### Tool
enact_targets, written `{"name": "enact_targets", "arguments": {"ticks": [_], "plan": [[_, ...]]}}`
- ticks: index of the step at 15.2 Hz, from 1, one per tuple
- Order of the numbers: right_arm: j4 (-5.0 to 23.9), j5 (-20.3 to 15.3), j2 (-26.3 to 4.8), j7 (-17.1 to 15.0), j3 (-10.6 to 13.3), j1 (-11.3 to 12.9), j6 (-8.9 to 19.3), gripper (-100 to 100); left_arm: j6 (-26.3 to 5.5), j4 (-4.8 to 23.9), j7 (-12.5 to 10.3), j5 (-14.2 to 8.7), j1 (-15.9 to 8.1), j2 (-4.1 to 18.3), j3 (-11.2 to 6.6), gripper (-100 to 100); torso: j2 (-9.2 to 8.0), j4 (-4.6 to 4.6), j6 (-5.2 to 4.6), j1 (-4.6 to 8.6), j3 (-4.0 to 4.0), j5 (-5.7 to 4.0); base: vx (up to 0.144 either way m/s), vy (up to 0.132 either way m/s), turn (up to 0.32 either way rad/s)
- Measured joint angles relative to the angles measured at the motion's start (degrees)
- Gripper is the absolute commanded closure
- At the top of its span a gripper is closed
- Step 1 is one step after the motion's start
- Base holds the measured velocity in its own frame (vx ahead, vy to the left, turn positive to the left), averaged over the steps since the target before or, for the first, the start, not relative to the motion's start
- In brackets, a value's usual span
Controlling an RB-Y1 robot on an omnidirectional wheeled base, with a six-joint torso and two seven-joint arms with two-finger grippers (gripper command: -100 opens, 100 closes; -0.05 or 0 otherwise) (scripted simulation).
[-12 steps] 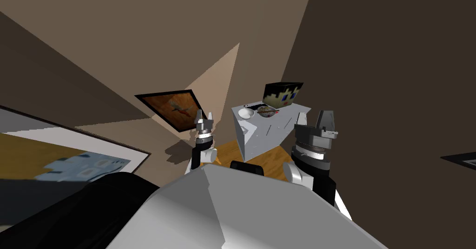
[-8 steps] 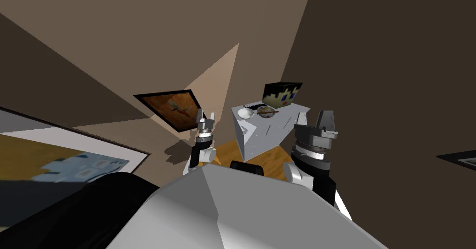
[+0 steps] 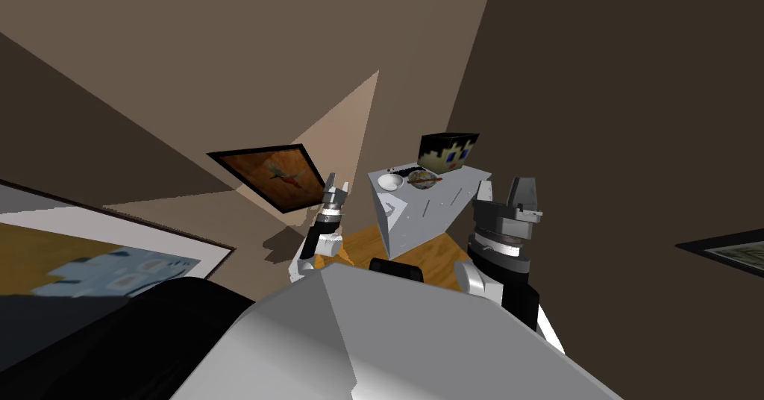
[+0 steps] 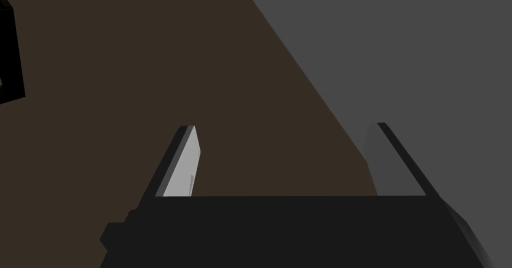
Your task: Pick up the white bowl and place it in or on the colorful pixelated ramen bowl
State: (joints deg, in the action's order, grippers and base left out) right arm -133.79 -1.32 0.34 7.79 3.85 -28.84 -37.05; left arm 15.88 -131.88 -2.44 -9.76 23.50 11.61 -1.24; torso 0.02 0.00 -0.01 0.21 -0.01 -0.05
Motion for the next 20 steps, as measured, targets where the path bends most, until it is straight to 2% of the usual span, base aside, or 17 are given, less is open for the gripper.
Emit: {"name": "enact_targets", "arguments": {"ticks": [13, 20], "plan": [[0.00, 0.00, 0.00, 0.00, 0.00, 0.00, 0.00, 0, -14.03, 1.55, 0.43, -3.51, -4.99, 6.93, -2.50, -100, -0.02, 0.00, 0.00, -0.02, 0.01, 0.00, -0.003, -0.036, -0.020], [0.00, 0.00, 0.00, 0.00, 0.00, 0.00, 0.00, 0, -22.13, 2.02, 0.87, -5.14, -7.56, 9.44, -3.57, -100, -0.01, 0.00, 0.00, -0.07, 0.01, 0.02, -0.002, -0.036, -0.021]]}}
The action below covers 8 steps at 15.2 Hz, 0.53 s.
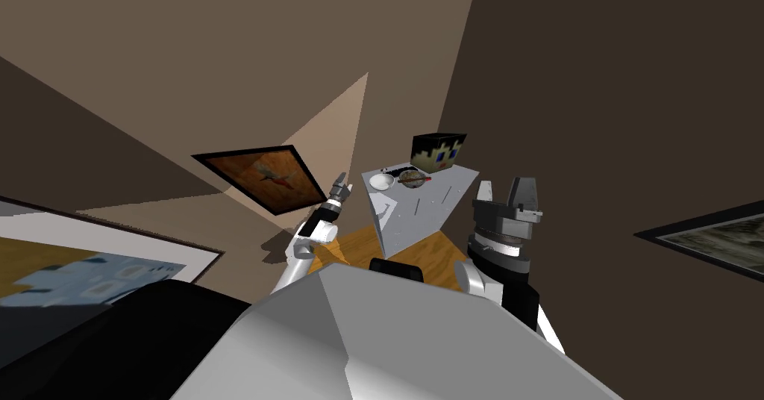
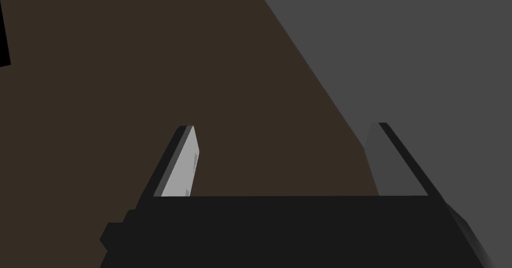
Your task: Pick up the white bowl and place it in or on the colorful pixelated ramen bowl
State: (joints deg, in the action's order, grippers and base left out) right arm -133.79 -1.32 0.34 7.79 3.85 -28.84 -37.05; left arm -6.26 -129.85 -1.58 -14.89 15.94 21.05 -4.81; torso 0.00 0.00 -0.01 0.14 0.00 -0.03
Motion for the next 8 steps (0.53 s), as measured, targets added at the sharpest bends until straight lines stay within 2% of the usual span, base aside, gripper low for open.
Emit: {"name": "enact_targets", "arguments": {"ticks": [8], "plan": [[0.00, 0.00, 0.00, 0.00, 0.00, 0.00, 0.00, 0, -8.63, 1.07, 0.30, -2.17, -2.90, 3.06, -1.51, -100, 0.00, 0.00, 0.01, 0.03, 0.00, -0.01, -0.001, -0.039, -0.019]]}}
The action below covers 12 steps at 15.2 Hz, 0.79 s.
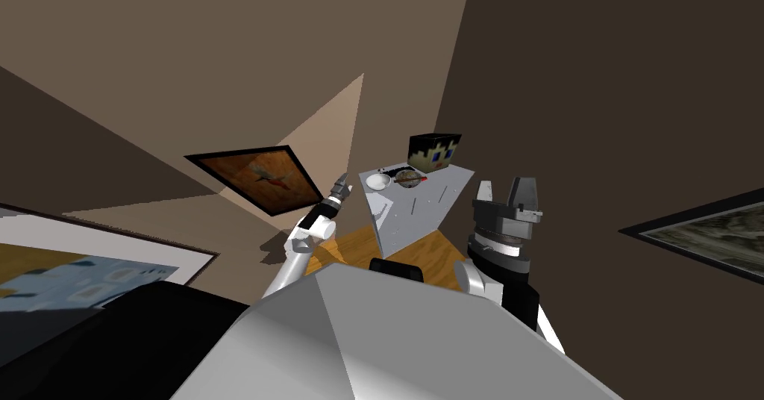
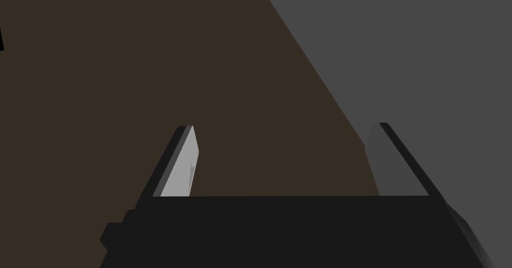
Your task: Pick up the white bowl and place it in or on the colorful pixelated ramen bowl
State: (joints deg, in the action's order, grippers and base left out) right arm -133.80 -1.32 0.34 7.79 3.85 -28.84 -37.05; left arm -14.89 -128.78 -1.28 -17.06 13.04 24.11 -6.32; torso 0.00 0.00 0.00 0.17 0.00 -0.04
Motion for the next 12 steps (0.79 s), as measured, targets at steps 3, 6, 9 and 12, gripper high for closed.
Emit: {"name": "enact_targets", "arguments": {"ticks": [3, 6, 9, 12], "plan": [[0.00, 0.00, 0.00, 0.00, 0.00, 0.00, 0.00, 0, -3.02, 0.26, 0.12, -0.75, -1.19, 0.97, -0.56, -100, 0.01, 0.00, -0.01, 0.01, 0.00, 0.00, 0.000, -0.041, -0.027], [0.00, 0.00, 0.00, 0.00, 0.00, 0.00, 0.00, 0, -6.27, 0.62, 0.11, -1.59, -2.27, 2.04, -1.18, -100, 0.02, 0.00, -0.01, -0.03, -0.01, 0.01, 0.003, -0.035, -0.024], [0.00, 0.00, 0.00, 0.00, 0.00, 0.00, 0.00, 0, -9.48, 0.94, 0.25, -2.21, -3.09, 2.77, -1.59, -100, 0.00, 0.00, 0.00, -0.03, 0.00, 0.01, 0.000, -0.034, -0.013], [0.00, 0.00, 0.00, 0.00, 0.00, 0.00, 0.00, 0, -12.89, 1.25, 0.43, -3.07, -4.44, 3.79, -2.23, -100, 0.01, 0.00, -0.01, 0.02, 0.00, 0.00, -0.001, -0.041, -0.018]]}}
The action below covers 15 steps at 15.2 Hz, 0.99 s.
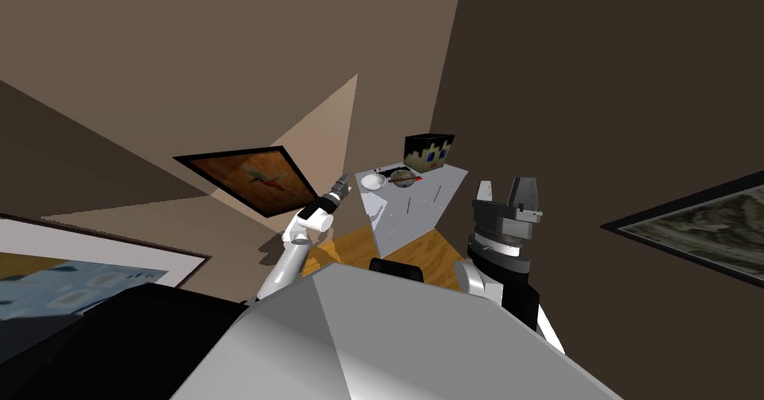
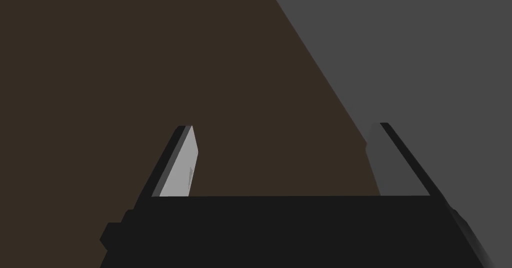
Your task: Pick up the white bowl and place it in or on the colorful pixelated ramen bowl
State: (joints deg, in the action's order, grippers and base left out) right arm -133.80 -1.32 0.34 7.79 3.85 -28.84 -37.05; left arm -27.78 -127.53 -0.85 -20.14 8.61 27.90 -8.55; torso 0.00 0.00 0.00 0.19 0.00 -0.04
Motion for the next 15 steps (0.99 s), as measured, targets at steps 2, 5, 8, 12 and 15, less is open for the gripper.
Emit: {"name": "enact_targets", "arguments": {"ticks": [2, 5, 8, 12, 15], "plan": [[0.00, 0.00, 0.00, 0.00, 0.00, 0.00, 0.00, 0, -2.06, 0.20, 0.02, -0.56, -0.81, 0.66, -0.42, -100, -0.01, 0.01, -0.01, -0.03, 0.01, 0.00, -0.002, -0.045, -0.031], [0.00, 0.00, 0.00, 0.00, 0.00, 0.00, 0.00, 0, -5.22, 0.63, 0.17, -1.24, -1.64, 1.39, -0.85, -100, 0.00, 0.00, 0.01, -0.06, 0.00, 0.01, 0.003, -0.034, -0.017], [0.00, 0.00, 0.00, 0.00, 0.00, 0.00, 0.00, 0, -8.68, 0.98, 0.33, -2.01, -3.06, 2.25, -1.45, -100, 0.01, 0.00, 0.00, 0.00, -0.01, 0.00, 0.003, -0.041, -0.017], [0.00, 0.00, 0.00, 0.00, 0.00, 0.00, 0.00, 0, -13.22, 1.51, 0.47, -3.10, -4.69, 3.40, -2.21, -100, -0.01, 0.00, 0.00, -0.01, 0.00, 0.00, -0.001, -0.039, -0.021], [0.00, 0.00, 0.00, 0.00, 0.00, 0.00, 0.00, 0, -16.41, 1.87, 0.60, -4.05, -5.85, 4.36, -2.89, -100, 0.01, 0.00, 0.00, -0.01, 0.00, 0.00, 0.004, -0.041, -0.029]]}}
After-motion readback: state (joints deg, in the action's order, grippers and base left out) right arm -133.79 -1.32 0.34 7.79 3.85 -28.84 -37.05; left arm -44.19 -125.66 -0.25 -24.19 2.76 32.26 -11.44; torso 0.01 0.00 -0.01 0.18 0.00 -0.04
